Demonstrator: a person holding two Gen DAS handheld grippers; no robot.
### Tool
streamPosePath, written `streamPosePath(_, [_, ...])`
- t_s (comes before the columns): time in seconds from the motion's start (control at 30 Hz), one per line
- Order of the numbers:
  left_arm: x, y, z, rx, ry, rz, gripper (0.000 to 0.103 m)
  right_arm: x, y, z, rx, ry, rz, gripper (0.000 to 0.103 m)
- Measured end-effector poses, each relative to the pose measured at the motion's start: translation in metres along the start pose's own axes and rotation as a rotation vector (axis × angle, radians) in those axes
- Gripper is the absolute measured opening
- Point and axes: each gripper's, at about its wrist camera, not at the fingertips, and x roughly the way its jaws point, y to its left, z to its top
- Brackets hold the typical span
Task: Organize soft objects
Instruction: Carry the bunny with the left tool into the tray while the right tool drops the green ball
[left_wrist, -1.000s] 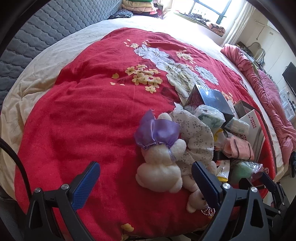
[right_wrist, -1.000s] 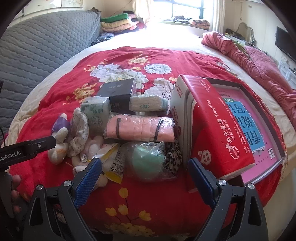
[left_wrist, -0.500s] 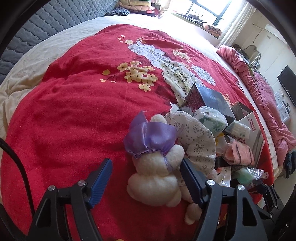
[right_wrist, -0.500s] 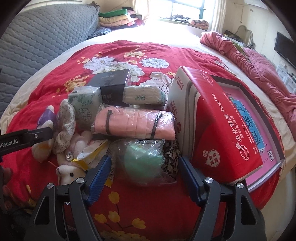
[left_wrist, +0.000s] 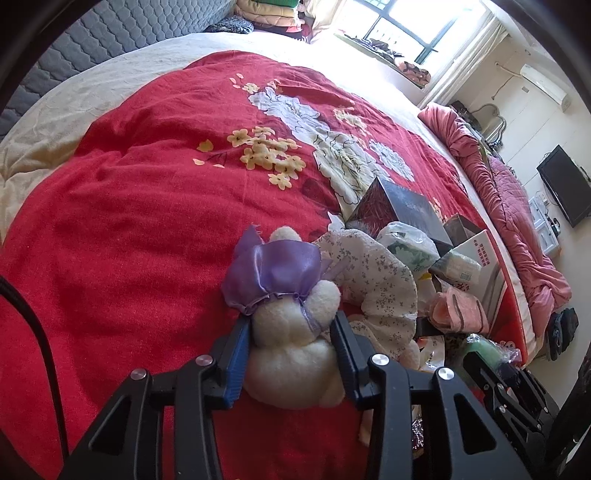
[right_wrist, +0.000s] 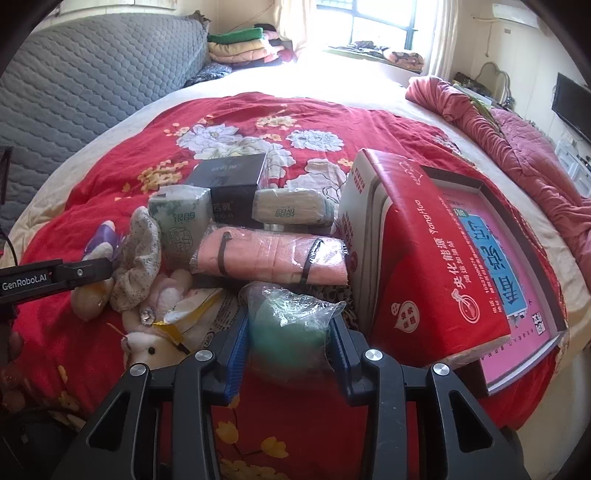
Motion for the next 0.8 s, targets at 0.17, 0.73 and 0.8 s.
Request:
streamPosePath(0.17, [-0.020, 0.000, -0.001, -0.003, -0.053, 0.001, 0.042, -0.013, -0.010, -0.002, 0.024, -0.014, 0.020, 0.041])
streamPosePath(0.73, [-0.066, -0.070, -0.030, 0.180, -0.116, 0.047, 0.042, -0.065, -0.029, 0.012, 0.050, -0.149, 0.087, 0.041])
streamPosePath(0.8, [-0.069, -0.077, -0.033, 0.195, -0.117, 0.048, 0.042, -0.069, -0.032, 0.014, 0.048, -0.155, 0.099, 0.041])
